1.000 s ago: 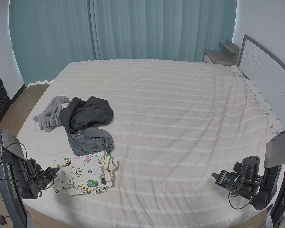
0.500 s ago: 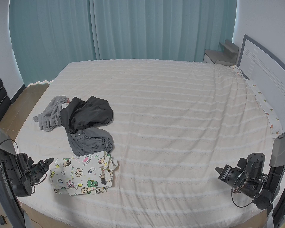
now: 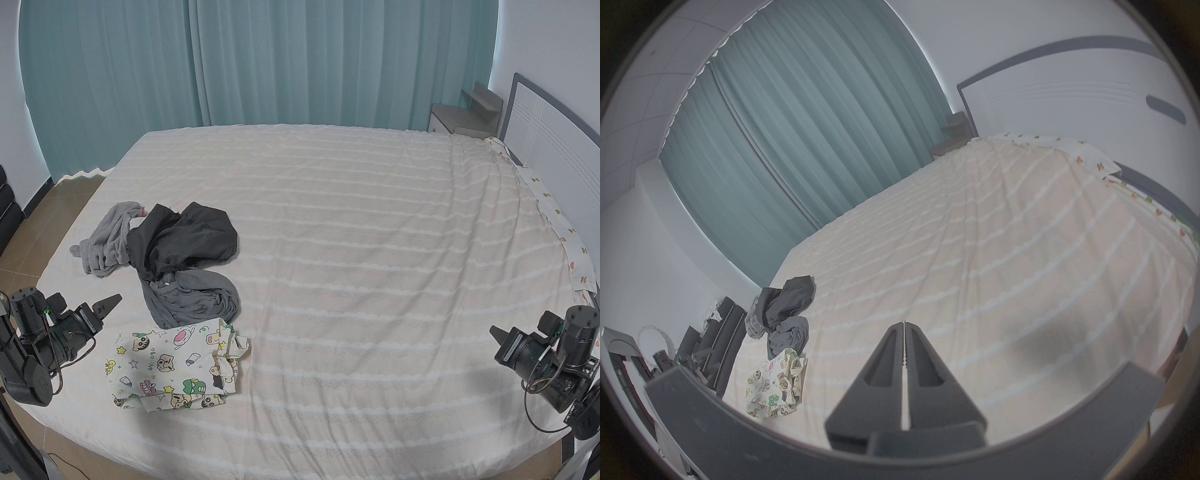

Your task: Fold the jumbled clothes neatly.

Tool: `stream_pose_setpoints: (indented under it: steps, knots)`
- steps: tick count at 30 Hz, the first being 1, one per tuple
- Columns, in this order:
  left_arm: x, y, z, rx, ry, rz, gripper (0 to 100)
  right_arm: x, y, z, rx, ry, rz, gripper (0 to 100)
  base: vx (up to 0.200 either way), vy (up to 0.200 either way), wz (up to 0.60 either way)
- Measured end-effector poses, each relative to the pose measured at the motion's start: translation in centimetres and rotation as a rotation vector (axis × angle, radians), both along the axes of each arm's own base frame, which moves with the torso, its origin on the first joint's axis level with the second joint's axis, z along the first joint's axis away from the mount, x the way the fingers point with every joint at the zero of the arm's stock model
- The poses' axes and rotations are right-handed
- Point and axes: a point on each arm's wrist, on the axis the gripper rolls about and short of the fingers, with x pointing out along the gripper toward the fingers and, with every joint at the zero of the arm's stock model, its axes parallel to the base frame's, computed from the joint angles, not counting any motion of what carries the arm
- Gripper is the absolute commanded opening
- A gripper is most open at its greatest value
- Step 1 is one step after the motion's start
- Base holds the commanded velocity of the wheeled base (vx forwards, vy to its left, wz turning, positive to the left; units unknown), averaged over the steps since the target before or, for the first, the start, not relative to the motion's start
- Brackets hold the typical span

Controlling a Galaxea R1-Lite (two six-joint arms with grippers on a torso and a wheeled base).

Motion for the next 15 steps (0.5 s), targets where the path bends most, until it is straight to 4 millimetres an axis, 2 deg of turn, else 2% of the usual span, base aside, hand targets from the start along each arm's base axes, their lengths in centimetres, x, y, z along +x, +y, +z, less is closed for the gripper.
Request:
stream_pose_setpoints:
  steps: [7, 11, 15]
  knots:
    - [-1.8, -4.4, 3.1, 0.005, 0.001, -0.142, 100, -3.6, -1.3, 1.9, -0.069, 0.003, -0.007, 0, 0.000, 0.000, 0.00]
    - [-3.7, -6.9, 4.7, 0.012, 0.015, -0.220, 100, -6.4, -2.4, 2.3, -0.125, 0.038, -0.011, 0, 0.000, 0.000, 0.00]
    - [-5.7, -8.4, 5.9, 0.027, 0.010, -0.259, 100, -9.0, -3.3, 2.4, -0.163, 0.060, -0.017, 0, 0.000, 0.000, 0.00]
